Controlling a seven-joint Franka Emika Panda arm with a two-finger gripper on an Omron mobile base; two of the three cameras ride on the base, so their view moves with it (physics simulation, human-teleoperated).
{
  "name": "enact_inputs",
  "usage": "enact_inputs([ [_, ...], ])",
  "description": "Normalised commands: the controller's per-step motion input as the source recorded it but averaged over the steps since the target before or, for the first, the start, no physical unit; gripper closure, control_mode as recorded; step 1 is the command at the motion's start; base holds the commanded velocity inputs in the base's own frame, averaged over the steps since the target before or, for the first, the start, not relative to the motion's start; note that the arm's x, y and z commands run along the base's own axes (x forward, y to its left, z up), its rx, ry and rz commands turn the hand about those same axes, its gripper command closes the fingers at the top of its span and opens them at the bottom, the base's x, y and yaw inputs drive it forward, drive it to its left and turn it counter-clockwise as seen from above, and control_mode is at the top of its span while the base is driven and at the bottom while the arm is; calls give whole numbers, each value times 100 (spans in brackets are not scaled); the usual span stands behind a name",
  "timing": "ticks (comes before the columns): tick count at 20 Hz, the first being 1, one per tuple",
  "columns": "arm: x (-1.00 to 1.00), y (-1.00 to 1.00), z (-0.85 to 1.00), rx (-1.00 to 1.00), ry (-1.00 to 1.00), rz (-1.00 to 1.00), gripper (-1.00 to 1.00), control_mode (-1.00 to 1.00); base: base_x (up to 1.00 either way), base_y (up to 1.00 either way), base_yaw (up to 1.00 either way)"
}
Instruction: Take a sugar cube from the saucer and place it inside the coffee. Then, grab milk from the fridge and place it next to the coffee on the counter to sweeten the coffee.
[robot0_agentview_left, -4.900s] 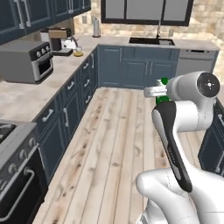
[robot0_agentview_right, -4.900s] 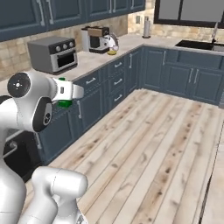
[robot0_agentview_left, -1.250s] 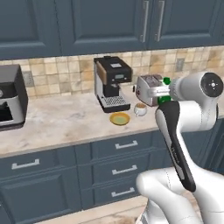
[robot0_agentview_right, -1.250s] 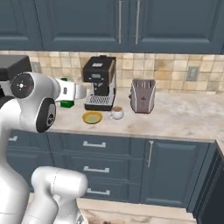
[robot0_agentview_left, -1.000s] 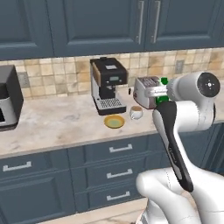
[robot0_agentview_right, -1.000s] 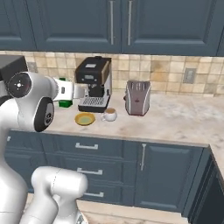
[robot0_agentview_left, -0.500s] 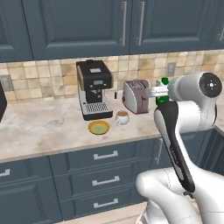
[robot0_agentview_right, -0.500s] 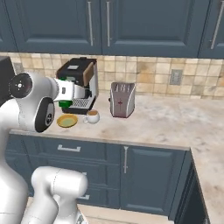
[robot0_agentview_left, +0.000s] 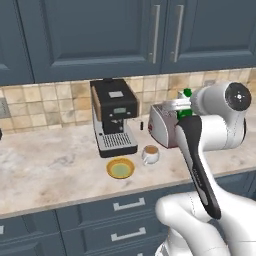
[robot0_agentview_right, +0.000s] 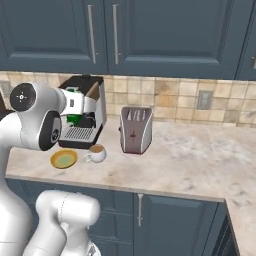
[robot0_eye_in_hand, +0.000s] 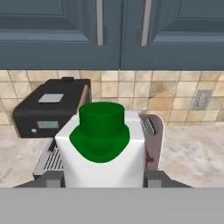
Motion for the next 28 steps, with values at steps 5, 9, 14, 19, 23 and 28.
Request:
enact_inputs([
  [5, 0, 0, 0, 0, 0, 0, 100, 100, 43, 0, 0],
  [9, 0, 0, -4, -4, -10, 0, 100, -100, 12, 0, 0],
  [14, -2, -5, -3, -6, -12, 0, 100, -100, 0, 0, 0],
  [19, 1, -31, -5, 0, 1, 18, 100, -100, 0, 0, 0],
  [23, 0, -33, -14, 0, 3, 34, 100, -100, 0, 0, 0],
  [28, 0, -40, -48, 0, 0, 43, 100, -100, 0, 0, 0],
])
